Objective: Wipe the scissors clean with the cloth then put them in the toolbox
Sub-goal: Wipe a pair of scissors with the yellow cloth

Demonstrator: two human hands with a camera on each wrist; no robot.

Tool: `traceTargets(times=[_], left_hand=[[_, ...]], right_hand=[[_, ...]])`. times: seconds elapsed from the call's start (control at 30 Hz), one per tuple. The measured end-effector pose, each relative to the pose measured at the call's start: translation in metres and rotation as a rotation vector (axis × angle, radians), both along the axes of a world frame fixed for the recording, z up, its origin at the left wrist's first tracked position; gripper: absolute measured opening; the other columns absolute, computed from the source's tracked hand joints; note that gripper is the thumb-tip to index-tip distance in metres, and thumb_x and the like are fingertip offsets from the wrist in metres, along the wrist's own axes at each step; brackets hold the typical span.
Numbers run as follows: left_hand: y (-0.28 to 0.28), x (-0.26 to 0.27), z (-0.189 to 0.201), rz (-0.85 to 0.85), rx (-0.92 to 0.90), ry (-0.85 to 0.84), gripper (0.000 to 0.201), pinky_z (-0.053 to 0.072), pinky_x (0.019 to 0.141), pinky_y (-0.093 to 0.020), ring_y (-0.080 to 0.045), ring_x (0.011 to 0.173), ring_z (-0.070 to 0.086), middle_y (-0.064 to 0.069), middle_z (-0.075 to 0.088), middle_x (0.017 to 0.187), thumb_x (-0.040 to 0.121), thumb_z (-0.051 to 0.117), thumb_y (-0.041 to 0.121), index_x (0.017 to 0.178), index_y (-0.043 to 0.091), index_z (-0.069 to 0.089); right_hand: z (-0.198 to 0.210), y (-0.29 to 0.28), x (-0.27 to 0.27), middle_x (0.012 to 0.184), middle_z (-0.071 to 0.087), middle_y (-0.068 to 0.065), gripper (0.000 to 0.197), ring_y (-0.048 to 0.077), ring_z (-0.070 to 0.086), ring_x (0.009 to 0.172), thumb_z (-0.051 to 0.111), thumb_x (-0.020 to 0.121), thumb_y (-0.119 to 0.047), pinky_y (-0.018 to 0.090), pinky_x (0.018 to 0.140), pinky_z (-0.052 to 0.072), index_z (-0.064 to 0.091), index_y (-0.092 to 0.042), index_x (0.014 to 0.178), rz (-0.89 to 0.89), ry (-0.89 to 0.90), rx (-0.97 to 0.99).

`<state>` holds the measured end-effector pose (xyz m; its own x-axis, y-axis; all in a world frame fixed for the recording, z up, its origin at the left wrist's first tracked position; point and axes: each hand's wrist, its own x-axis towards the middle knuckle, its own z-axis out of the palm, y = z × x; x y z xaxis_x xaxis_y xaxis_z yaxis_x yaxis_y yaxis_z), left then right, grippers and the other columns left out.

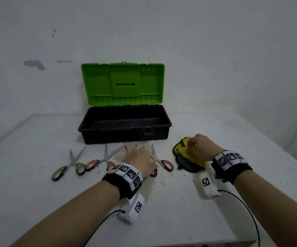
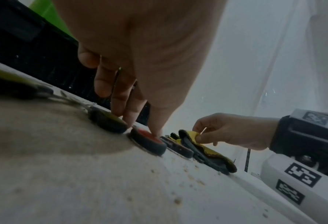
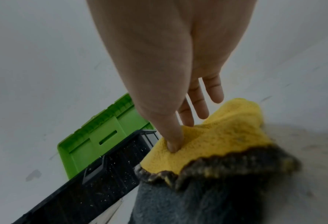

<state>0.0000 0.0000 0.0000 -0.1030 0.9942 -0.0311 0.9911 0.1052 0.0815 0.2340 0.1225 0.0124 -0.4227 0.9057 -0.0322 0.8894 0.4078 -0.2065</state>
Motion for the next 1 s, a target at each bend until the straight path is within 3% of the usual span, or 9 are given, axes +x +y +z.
traceTargets(times=[0.07, 0.27, 0.4, 0.47, 0.63, 0.8, 0.9, 0.97, 1.0], left_hand=[[0.003, 0.000, -0.002, -0.001, -0.003, -0.010, 0.048, 0.042, 0.086, -0.039, -0.023, 0.087, 0.050, 0.001, 0.051, 0.076, 0.089, 0.057, 0.056, 0.062, 0.018, 0.049], [0.007, 0.006, 0.002, 0.035, -0.065, -0.105, 0.026, 0.041, 0.071, -0.031, -0.019, 0.077, 0.055, 0.003, 0.055, 0.073, 0.087, 0.058, 0.038, 0.070, 0.019, 0.057], [0.006, 0.005, 0.001, 0.064, -0.062, -0.120, 0.025, 0.039, 0.062, -0.029, -0.018, 0.069, 0.051, 0.002, 0.051, 0.072, 0.093, 0.050, 0.027, 0.070, 0.018, 0.051], [0.004, 0.006, 0.003, 0.055, -0.070, -0.111, 0.025, 0.040, 0.064, -0.029, -0.018, 0.072, 0.052, 0.001, 0.055, 0.077, 0.094, 0.050, 0.029, 0.073, 0.017, 0.055], [-0.003, 0.008, 0.004, 0.037, -0.190, -0.110, 0.044, 0.048, 0.076, -0.033, -0.019, 0.079, 0.059, 0.001, 0.063, 0.083, 0.083, 0.062, 0.061, 0.083, 0.017, 0.064], [-0.006, 0.006, 0.007, 0.041, -0.138, -0.065, 0.020, 0.036, 0.095, -0.039, -0.025, 0.089, 0.050, -0.002, 0.059, 0.092, 0.091, 0.055, 0.036, 0.090, 0.016, 0.060], [-0.009, 0.007, 0.010, 0.049, -0.123, -0.076, 0.023, 0.035, 0.099, -0.041, -0.027, 0.096, 0.054, -0.003, 0.058, 0.092, 0.094, 0.055, 0.039, 0.088, 0.017, 0.060], [-0.007, 0.005, 0.012, 0.050, -0.077, -0.162, 0.025, 0.041, 0.094, -0.040, -0.027, 0.096, 0.060, -0.007, 0.064, 0.092, 0.096, 0.053, 0.036, 0.082, 0.016, 0.061], [-0.006, 0.003, 0.015, 0.040, -0.052, -0.230, 0.025, 0.046, 0.085, -0.038, -0.027, 0.090, 0.063, -0.010, 0.066, 0.091, 0.097, 0.051, 0.031, 0.080, 0.016, 0.061]], right_hand=[[0.001, 0.001, 0.004, 0.113, 0.051, 0.004, 0.019, 0.026, 0.052, 0.103, 0.060, 0.091, -0.032, 0.032, 0.084, 0.043, 0.062, -0.024, 0.107, -0.021, 0.027, 0.000], [0.004, -0.004, 0.010, 0.115, 0.053, 0.004, 0.019, 0.025, 0.052, 0.105, 0.059, 0.093, -0.032, 0.035, 0.088, 0.045, 0.061, -0.021, 0.108, -0.005, 0.096, 0.060], [0.011, -0.009, 0.012, 0.107, 0.059, 0.000, 0.017, 0.022, 0.056, 0.093, 0.051, 0.096, -0.032, 0.033, 0.075, 0.043, 0.055, -0.021, 0.108, -0.029, 0.191, 0.067], [0.014, -0.012, 0.013, 0.103, 0.063, 0.003, 0.013, 0.022, 0.058, 0.088, 0.050, 0.097, -0.032, 0.034, 0.072, 0.046, 0.053, -0.021, 0.103, -0.028, 0.240, 0.068], [0.016, -0.016, 0.013, 0.101, 0.064, 0.004, 0.011, 0.023, 0.060, 0.087, 0.052, 0.096, -0.032, 0.037, 0.075, 0.049, 0.054, -0.022, 0.100, -0.033, 0.262, 0.059], [0.017, -0.019, 0.010, 0.092, 0.063, 0.003, 0.009, 0.019, 0.059, 0.079, 0.052, 0.096, -0.030, 0.028, 0.063, 0.043, 0.054, -0.022, 0.098, -0.032, 0.305, 0.068], [0.019, -0.024, 0.009, 0.083, 0.060, 0.005, 0.012, 0.017, 0.055, 0.072, 0.048, 0.099, -0.030, 0.026, 0.057, 0.037, 0.050, -0.018, 0.099, -0.031, 0.377, 0.073], [0.023, -0.029, 0.009, 0.080, 0.058, 0.004, 0.016, 0.018, 0.053, 0.069, 0.041, 0.102, -0.032, 0.028, 0.057, 0.036, 0.047, -0.017, 0.100, -0.022, 0.460, 0.058], [0.025, -0.032, 0.008, 0.079, 0.056, 0.004, 0.018, 0.018, 0.051, 0.068, 0.038, 0.103, -0.034, 0.029, 0.057, 0.036, 0.046, -0.017, 0.101, -0.020, 0.511, 0.044]])
